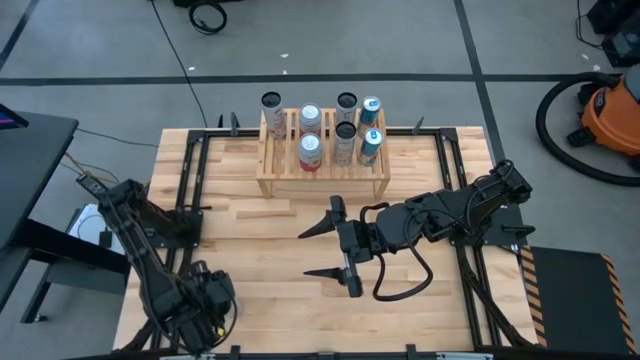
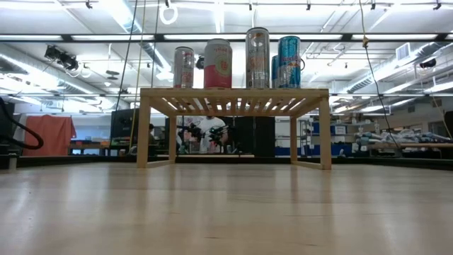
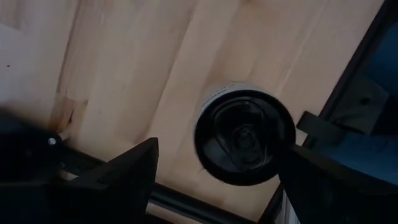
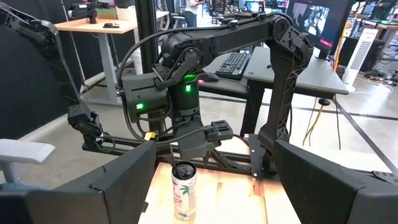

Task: Place canned beverage on shelf
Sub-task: Put the white and pink soda can on the shelf aligned with the other white and pink soda can

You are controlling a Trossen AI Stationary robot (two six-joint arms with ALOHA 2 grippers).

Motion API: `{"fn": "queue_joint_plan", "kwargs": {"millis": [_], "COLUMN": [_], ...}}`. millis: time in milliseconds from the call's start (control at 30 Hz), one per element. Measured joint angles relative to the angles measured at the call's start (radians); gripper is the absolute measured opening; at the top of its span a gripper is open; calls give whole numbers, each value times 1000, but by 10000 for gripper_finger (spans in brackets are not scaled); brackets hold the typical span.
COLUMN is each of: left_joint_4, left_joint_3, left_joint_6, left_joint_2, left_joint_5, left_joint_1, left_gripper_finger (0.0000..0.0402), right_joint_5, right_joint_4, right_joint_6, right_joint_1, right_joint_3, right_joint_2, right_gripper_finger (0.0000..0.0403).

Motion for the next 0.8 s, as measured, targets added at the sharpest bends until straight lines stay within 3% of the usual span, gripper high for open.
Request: {"fn": "queue_joint_plan", "kwargs": {"millis": [300, 500, 800], "left_joint_4": [18, 132, 71], "left_joint_3": [0, 1, 1], "left_joint_6": [-25, 11, -5], "left_joint_2": [-42, -31, -31], "left_joint_5": [-1, -5, -27], "left_joint_1": [0, 0, 6], "left_gripper_finger": [316, 316, 316], "right_joint_5": [0, 0, 0], "right_joint_4": [-6, -9, -13], "right_joint_6": [0, 0, 0], "right_joint_1": [-1, -1, -1], "right_joint_3": [0, 0, 0], "right_joint_2": [0, 0, 0], "right_gripper_finger": [334, 334, 334]}}
